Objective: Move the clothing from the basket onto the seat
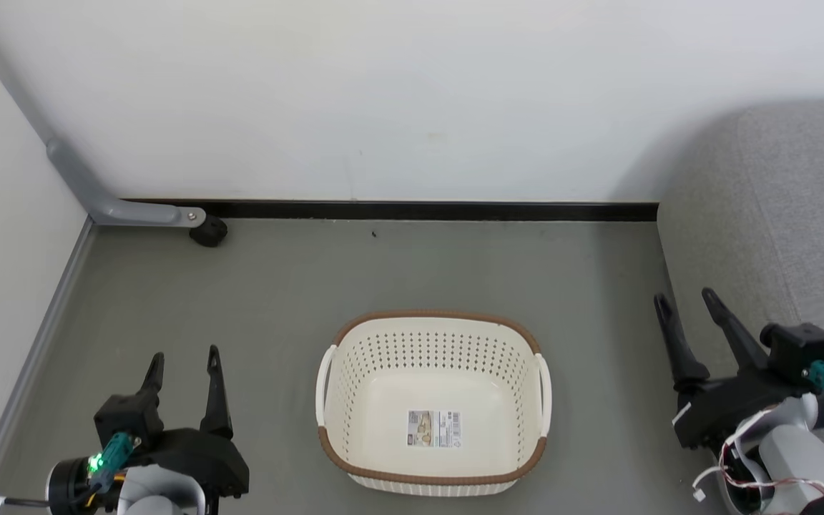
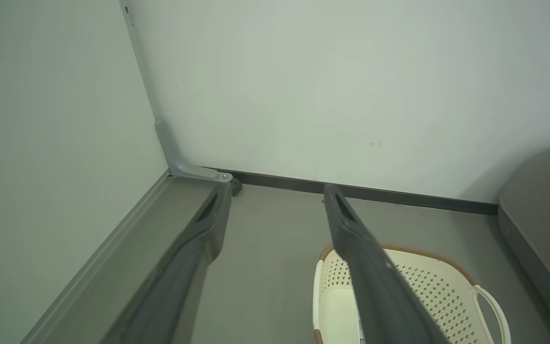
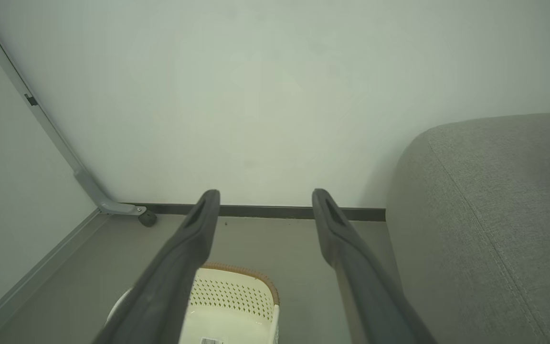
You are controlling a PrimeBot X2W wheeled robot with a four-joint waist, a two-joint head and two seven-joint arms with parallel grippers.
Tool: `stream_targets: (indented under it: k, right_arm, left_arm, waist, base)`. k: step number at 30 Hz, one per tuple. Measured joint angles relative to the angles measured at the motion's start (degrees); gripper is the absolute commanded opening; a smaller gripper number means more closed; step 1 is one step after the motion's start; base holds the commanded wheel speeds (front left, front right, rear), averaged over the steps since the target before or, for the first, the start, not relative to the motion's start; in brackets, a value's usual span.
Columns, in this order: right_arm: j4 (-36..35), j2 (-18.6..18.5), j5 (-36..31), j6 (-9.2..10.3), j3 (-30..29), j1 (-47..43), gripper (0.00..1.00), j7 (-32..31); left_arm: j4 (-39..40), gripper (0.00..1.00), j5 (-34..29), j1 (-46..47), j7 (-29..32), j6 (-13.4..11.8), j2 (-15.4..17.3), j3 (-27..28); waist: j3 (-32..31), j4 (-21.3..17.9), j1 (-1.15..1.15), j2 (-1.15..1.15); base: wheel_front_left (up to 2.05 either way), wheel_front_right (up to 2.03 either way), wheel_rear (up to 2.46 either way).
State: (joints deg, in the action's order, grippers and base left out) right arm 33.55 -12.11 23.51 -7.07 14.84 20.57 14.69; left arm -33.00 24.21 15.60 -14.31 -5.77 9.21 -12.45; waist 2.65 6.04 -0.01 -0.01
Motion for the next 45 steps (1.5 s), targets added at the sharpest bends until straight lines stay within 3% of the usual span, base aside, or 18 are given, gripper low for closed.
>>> stream_targets:
  k: [6,12,28,29,40,45]
  right_arm:
    - [-0.1,0.2,-0.7,0.16,-0.2,-3.1,1.00,0.0]
    - [-1.8,0.4,-2.1,1.78,-0.9,-7.7,1.00,0.0]
    - [-4.2,0.6,-3.2,2.86,-1.5,-8.3,1.00,0.0]
    - [-3.9,0.7,-3.3,2.85,-1.5,-8.4,0.00,0.0]
    - [-0.9,2.7,-1.4,2.85,-1.9,-12.4,0.00,-1.1]
    - [-1.3,2.9,2.4,2.77,-3.1,-12.4,0.00,-2.2]
  left_arm:
    - [2.2,1.00,-0.9,-3.8,0.0,-0.3,-0.1,1.8]
    - [5.5,1.00,-3.3,-7.7,0.0,-0.4,-0.5,2.3]
    - [9.9,1.00,-6.4,-11.4,0.0,-0.7,-1.4,3.0]
    - [9.5,0.00,-6.4,-11.4,0.1,-0.7,-1.5,2.9]
    - [6.4,0.00,-4.7,-14.1,1.1,-0.2,-2.7,3.3]
    - [6.4,0.00,-0.9,-14.0,2.3,0.3,-3.0,4.2]
  waist:
    - [-1.9,-0.7,0.00,0.00]
    - [-3.7,-1.4,0.00,0.01]
    - [-4.3,-1.4,0.01,0.01]
    - [-4.3,-1.4,0.01,0.01]
    - [-4.3,-1.6,0.01,0.01]
    - [-4.2,-1.9,0.01,0.01]
  base:
    - [0.00,0.00,0.00]
    - [0.00,0.00,0.00]
    - [0.00,0.00,0.00]
    - [0.00,0.00,0.00]
    - [0.00,0.00,0.00]
    - [0.00,0.00,0.00]
